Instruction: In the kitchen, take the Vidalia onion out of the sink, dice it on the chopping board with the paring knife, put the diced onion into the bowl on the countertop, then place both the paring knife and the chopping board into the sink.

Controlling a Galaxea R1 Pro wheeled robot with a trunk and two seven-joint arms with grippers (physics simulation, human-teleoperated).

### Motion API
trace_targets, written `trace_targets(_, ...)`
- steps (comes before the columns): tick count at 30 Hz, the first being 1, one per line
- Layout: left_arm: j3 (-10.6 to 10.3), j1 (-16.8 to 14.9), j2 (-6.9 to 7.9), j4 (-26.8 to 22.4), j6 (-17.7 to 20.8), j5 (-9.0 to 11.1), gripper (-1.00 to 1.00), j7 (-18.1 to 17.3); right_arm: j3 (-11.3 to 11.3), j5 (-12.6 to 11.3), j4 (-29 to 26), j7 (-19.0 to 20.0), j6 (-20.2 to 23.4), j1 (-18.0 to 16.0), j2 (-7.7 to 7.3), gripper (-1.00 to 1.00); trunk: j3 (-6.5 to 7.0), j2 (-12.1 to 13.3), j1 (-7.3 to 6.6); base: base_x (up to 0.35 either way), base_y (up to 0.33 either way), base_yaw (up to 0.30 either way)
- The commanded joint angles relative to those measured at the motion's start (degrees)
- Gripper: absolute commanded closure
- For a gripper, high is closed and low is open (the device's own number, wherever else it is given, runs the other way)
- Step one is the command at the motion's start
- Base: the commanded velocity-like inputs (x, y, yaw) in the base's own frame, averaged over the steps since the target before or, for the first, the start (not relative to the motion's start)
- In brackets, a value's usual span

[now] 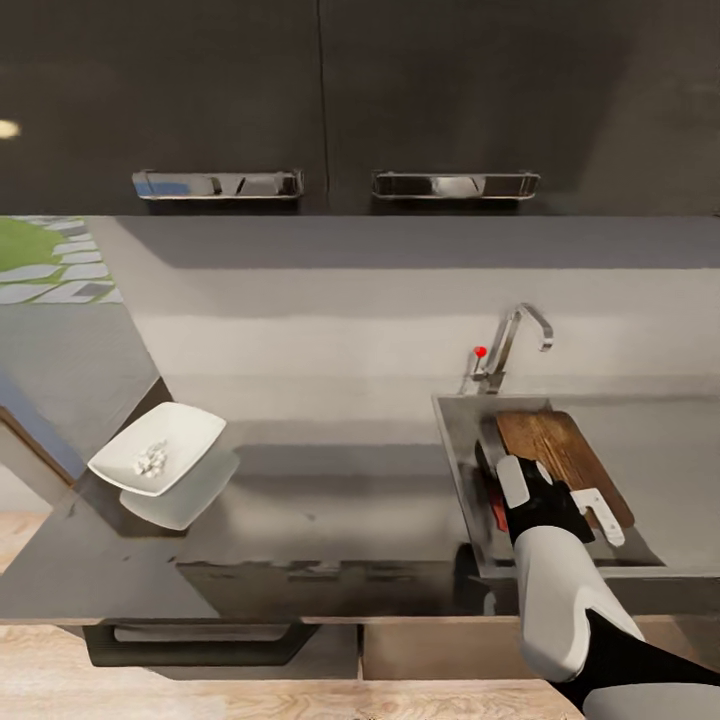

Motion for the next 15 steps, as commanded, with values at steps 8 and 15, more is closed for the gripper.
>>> trace_targets(8, -0.49, -0.11, -0.05, 0.24, -0.39, 0.46, -1.0, 0.03, 0.33, -0.11, 1.87, 0.33, -0.59, -0.07, 0.64, 1.0, -0.34, -0.12, 0.03, 0.0, 0.0, -0.044)
trace_targets(15, -0.49, -0.1, -0.05, 0.24, -0.39, 0.46, -1.0, 0.03, 0.47, 0.05, 2.23, 0.4, -0.6, -0.07, 0.79, 1.0, -0.35, -0.12, 0.03, 0.0, 0.0, 0.103)
